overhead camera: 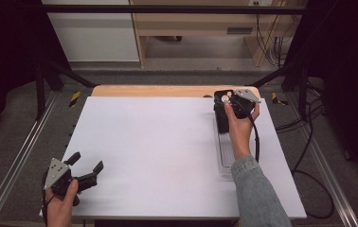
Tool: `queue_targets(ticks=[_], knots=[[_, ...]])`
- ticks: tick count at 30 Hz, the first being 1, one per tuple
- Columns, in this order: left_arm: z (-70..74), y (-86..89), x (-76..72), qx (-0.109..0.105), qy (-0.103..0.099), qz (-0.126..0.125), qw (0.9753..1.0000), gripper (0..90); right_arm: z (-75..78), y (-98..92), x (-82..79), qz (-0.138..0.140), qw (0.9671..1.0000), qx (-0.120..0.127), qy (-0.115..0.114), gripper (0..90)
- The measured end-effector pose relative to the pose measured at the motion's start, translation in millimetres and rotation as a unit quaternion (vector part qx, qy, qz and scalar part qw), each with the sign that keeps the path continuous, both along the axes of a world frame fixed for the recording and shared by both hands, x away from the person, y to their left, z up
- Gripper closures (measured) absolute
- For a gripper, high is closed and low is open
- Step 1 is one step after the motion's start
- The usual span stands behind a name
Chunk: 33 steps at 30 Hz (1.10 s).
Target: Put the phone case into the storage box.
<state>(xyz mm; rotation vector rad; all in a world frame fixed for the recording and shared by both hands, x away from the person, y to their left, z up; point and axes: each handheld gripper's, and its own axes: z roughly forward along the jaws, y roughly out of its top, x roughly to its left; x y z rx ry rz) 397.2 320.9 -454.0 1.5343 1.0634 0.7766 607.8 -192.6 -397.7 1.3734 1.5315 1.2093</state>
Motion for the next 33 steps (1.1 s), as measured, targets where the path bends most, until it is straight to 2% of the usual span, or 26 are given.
queue_targets(ticks=[8, 17, 27, 33], knots=[[0.0, 0.1, 0.1, 0.000, 0.000, 0.000, 1.0000, 5.8, 1.3, 2.0, -1.0, 0.004, 1.0000, -0.001, -0.001, 3.3], [0.1, 0.6, 0.0, 0.001, -0.001, 0.001, 1.0000, 5.8, 3.9, 3.0, -3.5, 0.006, 0.9999, 0.010, 0.000, 3.2], [0.5, 0.9, 0.1, 0.005, -0.002, 0.001, 1.0000, 5.8, 15.0, 2.7, -10.7, 0.004, 1.0000, 0.002, -0.004, 4.5], [1.4, 0.9, -0.6, 0.006, -0.005, 0.001, 1.0000, 5.8, 20.0, 1.4, -16.2, 0.004, 0.9999, -0.010, -0.010, 5.5]])
